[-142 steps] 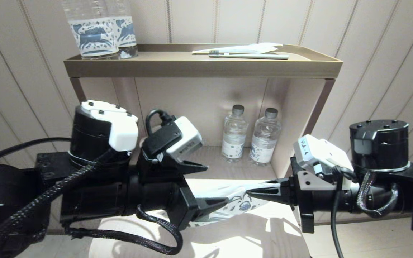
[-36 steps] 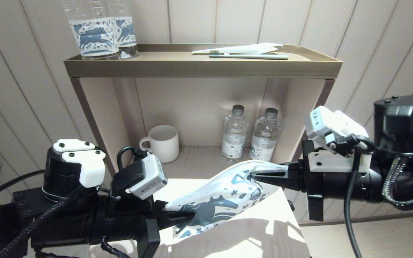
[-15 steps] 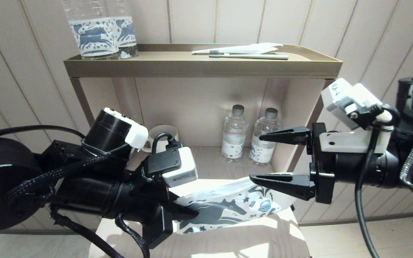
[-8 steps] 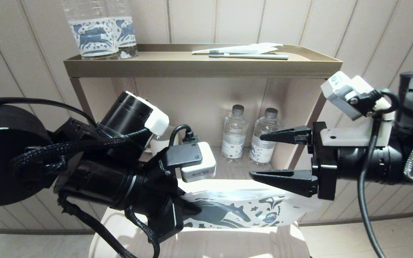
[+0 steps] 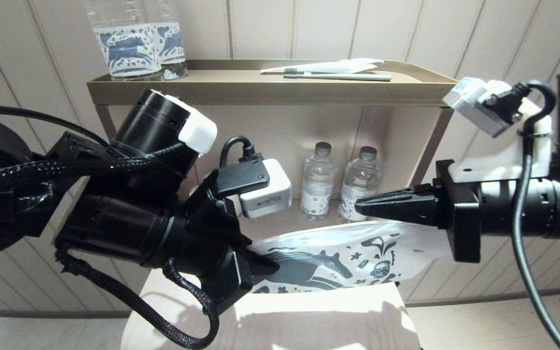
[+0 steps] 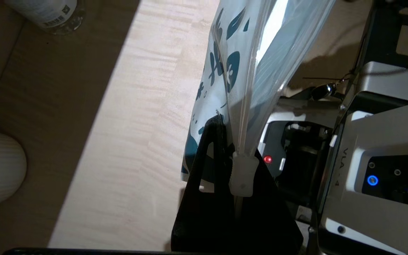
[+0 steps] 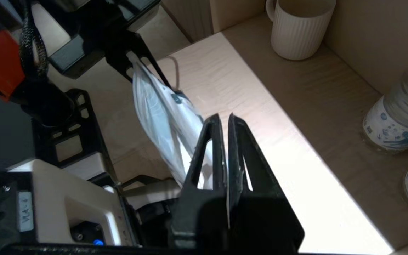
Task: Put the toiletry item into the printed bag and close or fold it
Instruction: Hand it to the other hand
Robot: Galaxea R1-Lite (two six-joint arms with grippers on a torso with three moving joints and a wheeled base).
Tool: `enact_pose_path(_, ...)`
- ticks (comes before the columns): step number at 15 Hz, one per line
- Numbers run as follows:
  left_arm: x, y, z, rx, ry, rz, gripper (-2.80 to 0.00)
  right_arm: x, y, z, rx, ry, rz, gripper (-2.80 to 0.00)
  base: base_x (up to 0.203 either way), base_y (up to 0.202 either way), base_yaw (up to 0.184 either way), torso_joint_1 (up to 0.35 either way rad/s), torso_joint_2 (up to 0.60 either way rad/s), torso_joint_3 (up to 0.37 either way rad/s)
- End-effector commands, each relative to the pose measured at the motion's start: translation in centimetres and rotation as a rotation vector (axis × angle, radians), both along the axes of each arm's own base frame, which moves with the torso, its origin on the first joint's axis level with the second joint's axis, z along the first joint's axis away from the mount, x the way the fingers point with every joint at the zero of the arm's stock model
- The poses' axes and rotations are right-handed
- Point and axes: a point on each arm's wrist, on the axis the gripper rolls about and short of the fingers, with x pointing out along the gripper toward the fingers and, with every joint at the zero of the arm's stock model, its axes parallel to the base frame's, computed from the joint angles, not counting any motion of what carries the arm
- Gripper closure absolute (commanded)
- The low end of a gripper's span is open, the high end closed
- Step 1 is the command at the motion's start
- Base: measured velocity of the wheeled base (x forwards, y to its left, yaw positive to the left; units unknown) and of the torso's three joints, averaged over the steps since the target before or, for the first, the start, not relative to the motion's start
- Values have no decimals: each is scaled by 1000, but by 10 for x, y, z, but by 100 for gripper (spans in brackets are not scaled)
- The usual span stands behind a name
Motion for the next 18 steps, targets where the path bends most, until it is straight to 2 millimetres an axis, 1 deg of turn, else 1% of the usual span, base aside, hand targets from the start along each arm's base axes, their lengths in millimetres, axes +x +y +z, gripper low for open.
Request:
enact_pose_path(1,-5,-2,5,-28,11,-5,0,-3,-2,8,5,-14,-3,0,0,0,0,0,0,0)
enact_pose_path(3,-4,-8,7,-47,32,-37,0,-3,-2,10,-17,2,-36,0,0,0,0,0,0,0)
enact_pose_path(5,-2,-15,0,-22,43,-62,0,-1,-2,13,-44,34,-59,0,0,0,0,0,0,0)
enact_pose_path(8,4,-24,-10,75,68,-105,0,3,-1,11,-54,50,-65,0,0,0,0,0,0,0)
enact_pose_path(9,8,-30,-14,98,81,-112,0,4,0,9,-58,57,-58,0,0,0,0,0,0,0)
enact_pose_path(11,14,-44,-15,102,73,-132,0,6,3,3,-66,80,-32,0,0,0,0,0,0,0)
enact_pose_path(12,15,-50,-11,87,60,-140,0,5,4,1,-63,89,-6,0,0,0,0,0,0,0)
enact_pose_path(14,19,-64,-11,72,57,-156,0,4,6,-4,-42,103,71,0,0,0,0,0,0,0)
enact_pose_path(18,18,-75,-15,44,43,-178,0,6,7,-7,13,62,141,0,0,0,0,0,0,0)
